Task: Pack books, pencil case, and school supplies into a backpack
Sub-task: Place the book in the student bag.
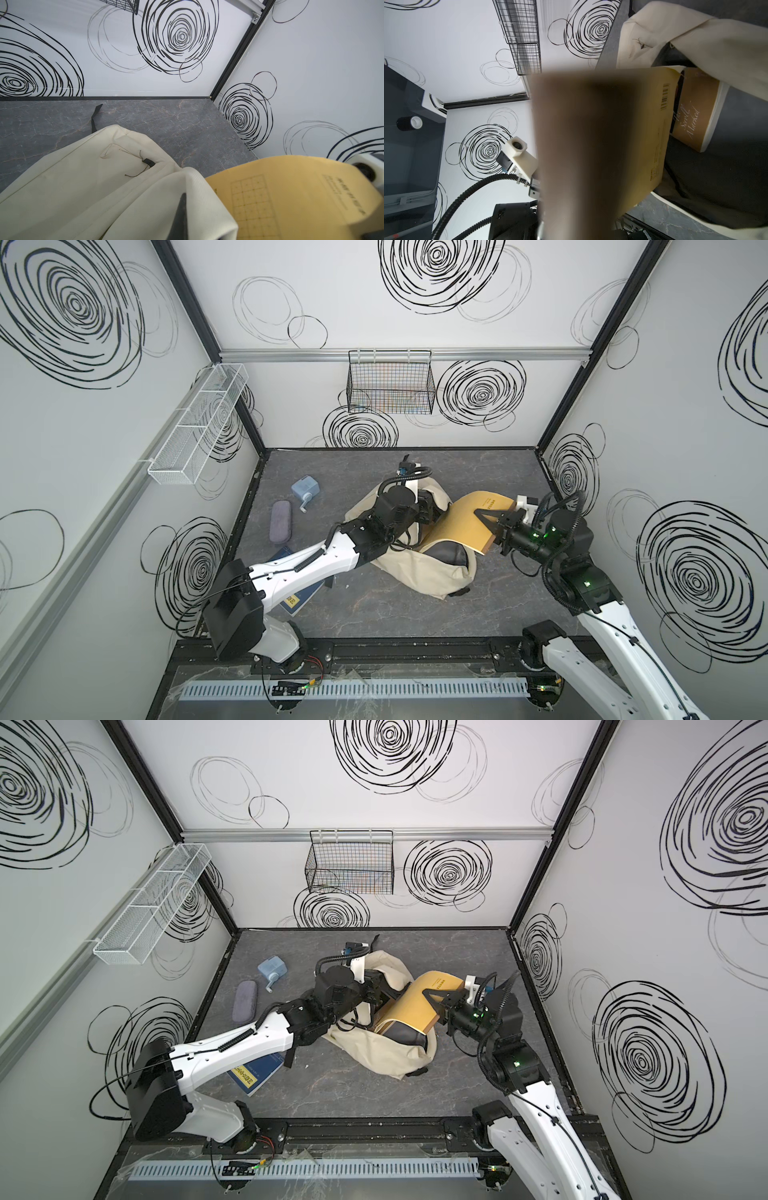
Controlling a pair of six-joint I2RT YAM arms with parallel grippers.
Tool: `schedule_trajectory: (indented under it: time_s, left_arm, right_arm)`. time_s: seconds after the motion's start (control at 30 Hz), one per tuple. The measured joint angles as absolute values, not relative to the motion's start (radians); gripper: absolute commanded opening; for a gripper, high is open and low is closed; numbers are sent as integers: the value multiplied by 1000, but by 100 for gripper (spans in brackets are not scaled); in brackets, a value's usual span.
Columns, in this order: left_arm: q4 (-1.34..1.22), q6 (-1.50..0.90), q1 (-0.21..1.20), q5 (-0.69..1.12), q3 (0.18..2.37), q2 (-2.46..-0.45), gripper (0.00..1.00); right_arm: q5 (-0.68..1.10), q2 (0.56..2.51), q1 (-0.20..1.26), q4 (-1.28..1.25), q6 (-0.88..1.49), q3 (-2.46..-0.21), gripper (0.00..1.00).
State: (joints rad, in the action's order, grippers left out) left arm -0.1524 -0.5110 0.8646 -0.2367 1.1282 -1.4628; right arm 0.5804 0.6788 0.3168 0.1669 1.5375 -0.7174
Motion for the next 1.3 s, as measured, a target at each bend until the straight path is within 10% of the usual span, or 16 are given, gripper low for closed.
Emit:
schedule_trajectory:
  time_s: [0.83, 1.3]
  left_arm:
    - [-131, -619, 840, -129, 1038, -1362, 0]
    - [-127, -654, 839, -110, 1030, -1353, 0]
  right_arm:
    - [426, 848, 456, -235, 1519, -508, 0]
    - [417, 624, 450, -18, 1424, -268, 0]
